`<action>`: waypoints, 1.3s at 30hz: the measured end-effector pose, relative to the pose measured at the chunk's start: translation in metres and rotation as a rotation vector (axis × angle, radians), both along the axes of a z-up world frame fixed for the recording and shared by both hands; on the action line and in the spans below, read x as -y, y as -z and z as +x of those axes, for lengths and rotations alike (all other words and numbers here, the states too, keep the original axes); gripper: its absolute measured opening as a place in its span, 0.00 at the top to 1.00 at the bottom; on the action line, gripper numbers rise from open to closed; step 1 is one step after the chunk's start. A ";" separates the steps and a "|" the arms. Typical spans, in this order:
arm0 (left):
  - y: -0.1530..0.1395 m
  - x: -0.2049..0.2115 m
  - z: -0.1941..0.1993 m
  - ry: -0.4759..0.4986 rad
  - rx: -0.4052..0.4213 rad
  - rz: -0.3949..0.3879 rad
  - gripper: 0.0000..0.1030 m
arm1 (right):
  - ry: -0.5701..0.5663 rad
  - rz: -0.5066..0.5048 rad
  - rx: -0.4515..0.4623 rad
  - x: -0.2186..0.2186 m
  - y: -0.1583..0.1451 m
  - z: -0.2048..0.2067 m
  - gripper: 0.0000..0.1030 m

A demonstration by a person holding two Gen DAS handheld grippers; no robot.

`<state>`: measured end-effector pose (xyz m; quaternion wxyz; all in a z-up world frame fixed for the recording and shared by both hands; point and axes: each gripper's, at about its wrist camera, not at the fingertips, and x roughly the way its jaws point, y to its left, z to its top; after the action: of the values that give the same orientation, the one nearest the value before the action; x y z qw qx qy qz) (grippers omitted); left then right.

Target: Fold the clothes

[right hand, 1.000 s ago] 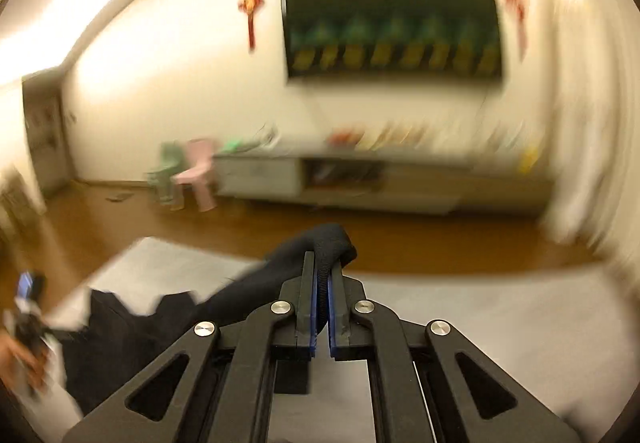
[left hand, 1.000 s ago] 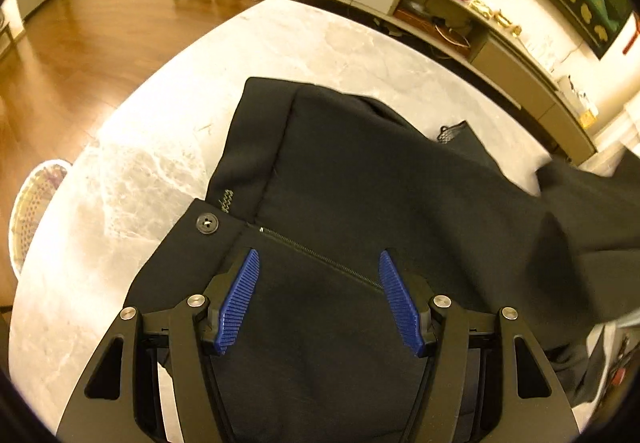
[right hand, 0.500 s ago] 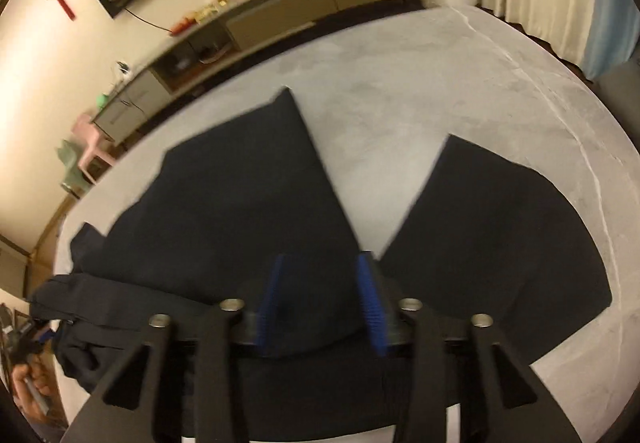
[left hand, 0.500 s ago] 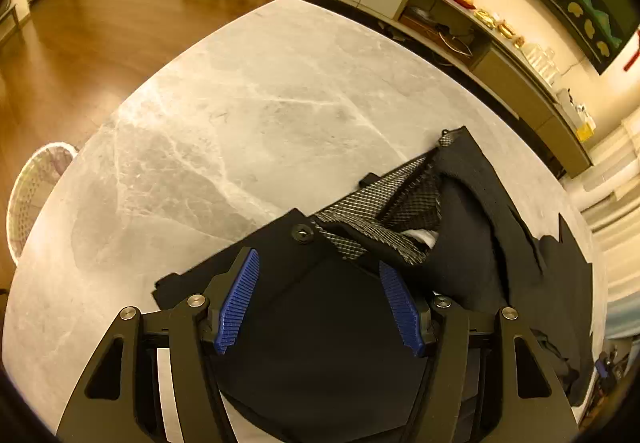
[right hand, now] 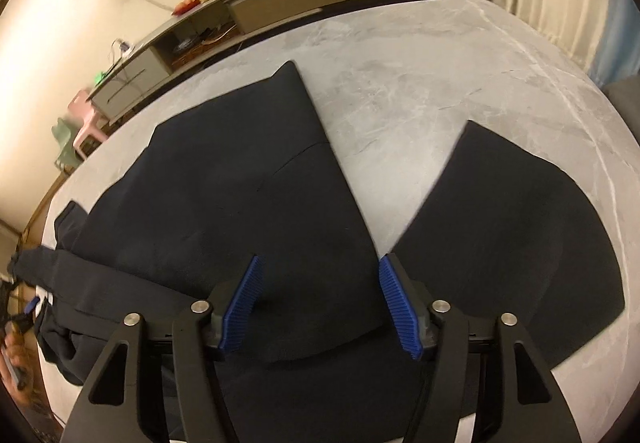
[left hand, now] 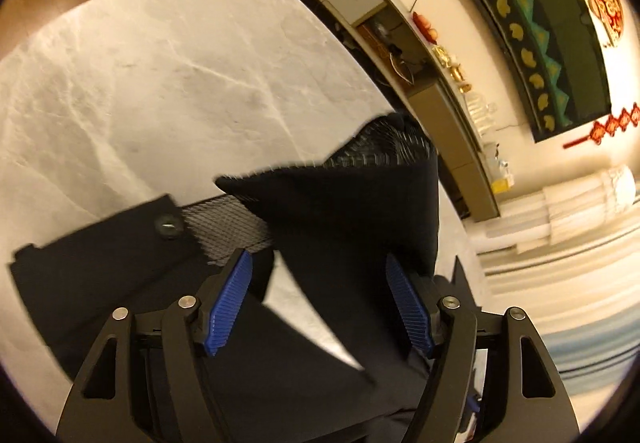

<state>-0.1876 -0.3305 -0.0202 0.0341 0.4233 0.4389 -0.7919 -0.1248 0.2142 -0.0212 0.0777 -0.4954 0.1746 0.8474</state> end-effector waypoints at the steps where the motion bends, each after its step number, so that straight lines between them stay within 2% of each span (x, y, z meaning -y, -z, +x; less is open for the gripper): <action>1: 0.002 -0.006 -0.007 0.016 0.002 -0.015 0.28 | -0.016 0.011 0.008 0.003 0.003 -0.005 0.39; 2: 0.003 -0.013 -0.014 0.033 0.004 -0.030 0.28 | -0.035 0.032 0.018 0.006 0.006 -0.010 0.50; 3: 0.006 -0.021 -0.022 0.059 0.024 -0.061 0.28 | -0.055 0.050 0.025 0.011 0.008 -0.015 0.79; 4: 0.010 -0.026 -0.027 0.067 0.044 -0.082 0.28 | -0.079 0.063 0.028 0.015 0.010 -0.020 0.89; 6: 0.017 -0.036 -0.035 0.070 0.081 -0.108 0.28 | -0.126 0.090 0.026 0.025 0.011 -0.028 0.97; 8: 0.017 -0.040 -0.037 0.071 0.087 -0.106 0.28 | -0.149 0.137 -0.026 0.031 -0.003 -0.030 0.99; 12: 0.007 -0.037 -0.033 0.041 0.080 -0.101 0.28 | -0.109 0.331 -0.271 0.032 -0.087 -0.021 0.99; 14: -0.001 -0.030 -0.028 0.005 0.060 -0.088 0.28 | -0.080 0.330 -0.338 0.026 -0.114 -0.018 0.96; 15: -0.006 -0.026 -0.025 -0.015 0.045 -0.082 0.28 | -0.070 0.304 -0.341 0.021 -0.119 -0.022 0.84; 16: -0.010 -0.024 -0.024 -0.021 0.032 -0.072 0.28 | -0.072 0.253 -0.302 0.015 -0.112 -0.030 0.69; 17: -0.014 -0.023 -0.024 -0.026 0.020 -0.062 0.28 | -0.079 0.194 -0.242 0.008 -0.096 -0.042 0.33; 18: -0.017 -0.023 -0.023 -0.027 0.009 -0.051 0.28 | -0.085 0.134 -0.181 0.001 -0.080 -0.053 0.28; 19: -0.021 -0.024 -0.023 -0.027 -0.002 -0.039 0.28 | -0.090 0.095 -0.121 -0.004 -0.063 -0.063 0.28; 21: -0.028 -0.026 -0.021 -0.025 -0.021 -0.030 0.28 | -0.094 0.084 -0.013 -0.010 -0.025 -0.078 0.28; 23: -0.035 -0.029 -0.020 -0.018 -0.036 -0.035 0.28 | -0.088 0.102 0.047 -0.014 0.004 -0.085 0.28; 25: -0.039 -0.032 -0.022 -0.010 -0.042 -0.040 0.28 | -0.076 0.140 0.043 -0.016 0.018 -0.086 0.28; 26: -0.041 -0.034 -0.023 -0.006 -0.045 -0.043 0.28 | -0.081 0.171 0.031 -0.014 0.018 -0.086 0.31; 29: -0.044 -0.035 -0.021 0.001 -0.036 -0.050 0.28 | -0.146 0.191 0.013 -0.002 0.011 -0.090 0.92; 30: -0.044 -0.036 -0.019 0.001 -0.034 -0.055 0.28 | -0.155 0.204 0.004 0.005 0.002 -0.092 0.95; 32: -0.044 -0.038 -0.017 0.003 -0.033 -0.065 0.28 | -0.173 0.179 -0.060 0.021 -0.023 -0.090 0.95; 34: -0.044 -0.038 -0.016 0.008 -0.032 -0.077 0.28 | -0.250 0.092 -0.174 0.056 -0.067 -0.080 0.95; 35: -0.043 -0.040 -0.015 0.013 -0.030 -0.083 0.28 | -0.323 0.046 -0.230 0.081 -0.087 -0.071 0.95; 37: -0.038 -0.043 -0.015 0.028 -0.021 -0.093 0.28 | -0.576 -0.084 -0.291 0.142 -0.115 -0.049 0.94; 38: -0.035 -0.044 -0.015 0.039 -0.014 -0.097 0.28 | -0.685 -0.103 -0.270 0.165 -0.117 -0.042 0.87; 39: -0.031 -0.046 -0.017 0.052 -0.003 -0.100 0.28 | -0.781 -0.099 -0.240 0.184 -0.116 -0.036 0.72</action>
<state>-0.2043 -0.2841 0.0103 0.0340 0.4313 0.3875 -0.8141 -0.1607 0.0300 0.0947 -0.2947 -0.4254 0.0217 0.8554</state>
